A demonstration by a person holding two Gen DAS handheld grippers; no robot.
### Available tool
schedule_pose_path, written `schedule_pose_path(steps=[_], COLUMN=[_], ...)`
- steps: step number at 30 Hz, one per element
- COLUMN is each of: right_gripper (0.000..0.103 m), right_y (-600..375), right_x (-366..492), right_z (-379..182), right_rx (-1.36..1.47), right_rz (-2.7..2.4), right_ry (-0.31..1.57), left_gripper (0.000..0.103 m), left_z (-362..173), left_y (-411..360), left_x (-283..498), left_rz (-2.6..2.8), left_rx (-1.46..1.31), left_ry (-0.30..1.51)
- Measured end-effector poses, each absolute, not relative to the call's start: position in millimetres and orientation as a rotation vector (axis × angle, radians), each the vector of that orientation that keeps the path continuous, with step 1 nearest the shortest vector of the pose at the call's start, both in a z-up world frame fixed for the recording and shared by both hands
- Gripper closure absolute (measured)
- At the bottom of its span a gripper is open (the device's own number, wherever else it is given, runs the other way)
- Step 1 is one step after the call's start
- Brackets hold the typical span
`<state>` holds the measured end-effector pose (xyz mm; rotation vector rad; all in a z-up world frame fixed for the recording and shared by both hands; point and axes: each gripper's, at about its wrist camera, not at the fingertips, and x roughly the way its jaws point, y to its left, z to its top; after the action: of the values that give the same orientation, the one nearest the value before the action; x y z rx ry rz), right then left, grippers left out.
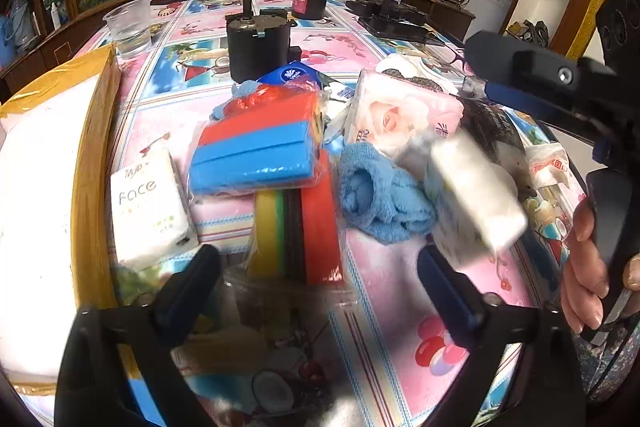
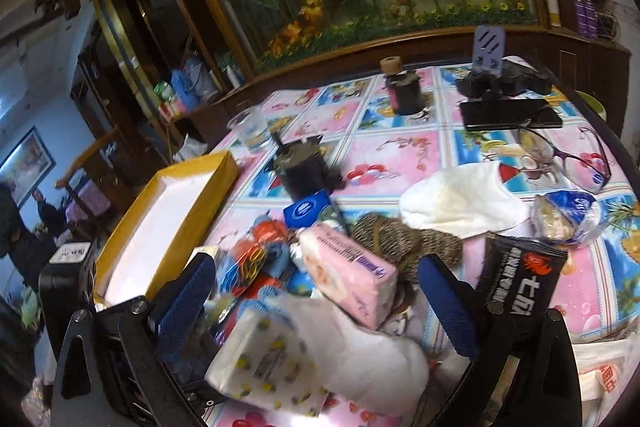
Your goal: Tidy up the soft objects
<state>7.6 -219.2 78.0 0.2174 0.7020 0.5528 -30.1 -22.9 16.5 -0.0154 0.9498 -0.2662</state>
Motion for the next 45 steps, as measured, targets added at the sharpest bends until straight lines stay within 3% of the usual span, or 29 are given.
schedule_pose_path(steps=[4,10,12,25,31,36,38,42,43,44,45], right_gripper=[0.0,0.0,0.0,0.0,0.0,0.014,0.029,0.046,0.06,0.076,0.079], right_y=[-233,-236,-232,-197,-228,-232,-230,-212,-207,-205,-206], right_x=[14,17,15,-4,15,14,13,10,7,5,5], right_z=[76,73,74,70,56,39,35,26,26,26,25], right_rx=[0.32,0.353,0.339,0.153,0.149,0.068,0.035,-0.104,-0.137,-0.145,-0.138], right_rz=[0.574,0.59,0.602,0.859,0.594,0.506,0.503,0.47,0.474,0.483,0.493], right_ry=[0.726,0.746,0.746,0.806,0.846,0.914,0.935,0.948,0.937,0.933,0.931], left_gripper=[0.038,0.04,0.062,0.063,0.063,0.055,0.044,0.039,0.043,0.065,0.067], left_z=[16,11,11,17,16,16,15,13,13,14,15], left_y=[-27,-33,-32,10,10,1,-1,-8,-7,-4,-1], left_x=[-18,-4,-8,-75,-74,-67,-64,-63,-64,-64,-64], left_rz=[-0.246,-0.215,-0.195,-0.256,-0.252,-0.251,-0.252,-0.24,-0.237,-0.24,-0.24], left_rx=[-0.003,0.027,0.041,-0.04,-0.055,-0.025,-0.026,0.018,0.013,-0.003,-0.018], left_ry=[0.959,0.965,0.937,0.991,0.978,0.973,0.97,0.96,0.957,0.947,0.942])
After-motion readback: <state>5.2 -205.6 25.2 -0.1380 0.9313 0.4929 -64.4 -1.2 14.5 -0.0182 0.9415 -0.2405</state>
